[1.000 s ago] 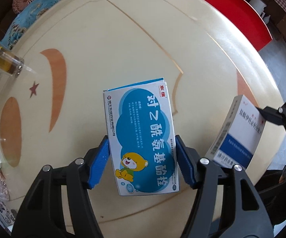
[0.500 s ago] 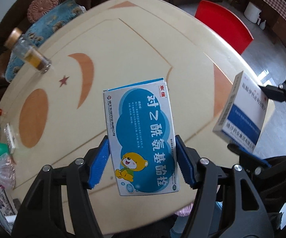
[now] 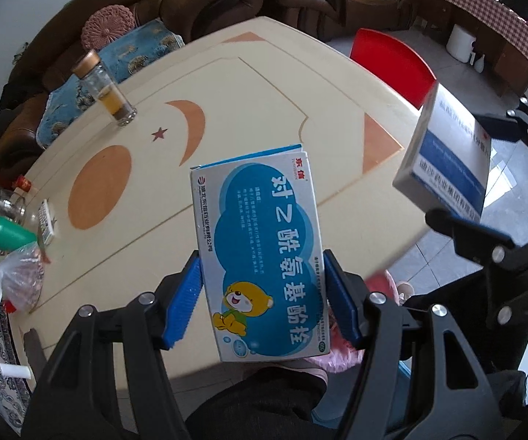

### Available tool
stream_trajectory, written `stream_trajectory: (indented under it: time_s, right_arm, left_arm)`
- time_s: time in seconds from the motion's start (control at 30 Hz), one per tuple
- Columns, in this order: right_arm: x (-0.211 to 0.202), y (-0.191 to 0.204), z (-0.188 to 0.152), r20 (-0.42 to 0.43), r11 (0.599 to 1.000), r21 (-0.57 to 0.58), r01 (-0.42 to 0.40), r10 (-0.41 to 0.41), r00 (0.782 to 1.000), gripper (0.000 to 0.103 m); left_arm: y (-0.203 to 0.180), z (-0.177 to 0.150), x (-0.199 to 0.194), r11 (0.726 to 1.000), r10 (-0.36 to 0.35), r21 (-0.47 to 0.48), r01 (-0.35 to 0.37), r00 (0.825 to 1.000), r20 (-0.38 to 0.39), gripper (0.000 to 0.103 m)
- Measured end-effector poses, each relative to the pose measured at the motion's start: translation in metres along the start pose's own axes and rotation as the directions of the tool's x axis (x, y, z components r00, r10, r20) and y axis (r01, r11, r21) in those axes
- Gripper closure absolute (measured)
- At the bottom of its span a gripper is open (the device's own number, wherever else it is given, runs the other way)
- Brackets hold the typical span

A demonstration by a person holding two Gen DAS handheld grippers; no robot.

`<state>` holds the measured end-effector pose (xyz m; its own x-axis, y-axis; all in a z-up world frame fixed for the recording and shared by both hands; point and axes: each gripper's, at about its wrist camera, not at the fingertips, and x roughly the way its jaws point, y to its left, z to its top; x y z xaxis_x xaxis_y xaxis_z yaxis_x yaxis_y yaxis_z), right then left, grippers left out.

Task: Collect trash
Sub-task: 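Lift both medicine boxes and carry them over the pink bin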

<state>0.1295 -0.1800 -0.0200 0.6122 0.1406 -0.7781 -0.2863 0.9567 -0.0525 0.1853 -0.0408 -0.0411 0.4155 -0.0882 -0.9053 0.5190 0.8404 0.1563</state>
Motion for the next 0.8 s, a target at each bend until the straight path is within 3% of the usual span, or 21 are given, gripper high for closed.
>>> stream_trajectory:
  time_s: [0.4, 0.8]
  right_arm:
    - [-0.058, 0.032, -0.016, 0.058, 1.000, -0.023, 0.005, -0.004, 0.998, 0.019]
    - [-0.079, 0.057, -0.047, 0.053, 0.999, -0.037, 0.005, -0.003, 0.999, 0.019]
  left_arm:
    - [-0.011, -0.053, -0.051, 1.000, -0.004, -0.006, 0.004, 0.998, 0.063, 0.040]
    - [-0.031, -0.091, -0.053, 0.999, -0.035, 0.013, 0.035, 0.998, 0.059, 0.040]
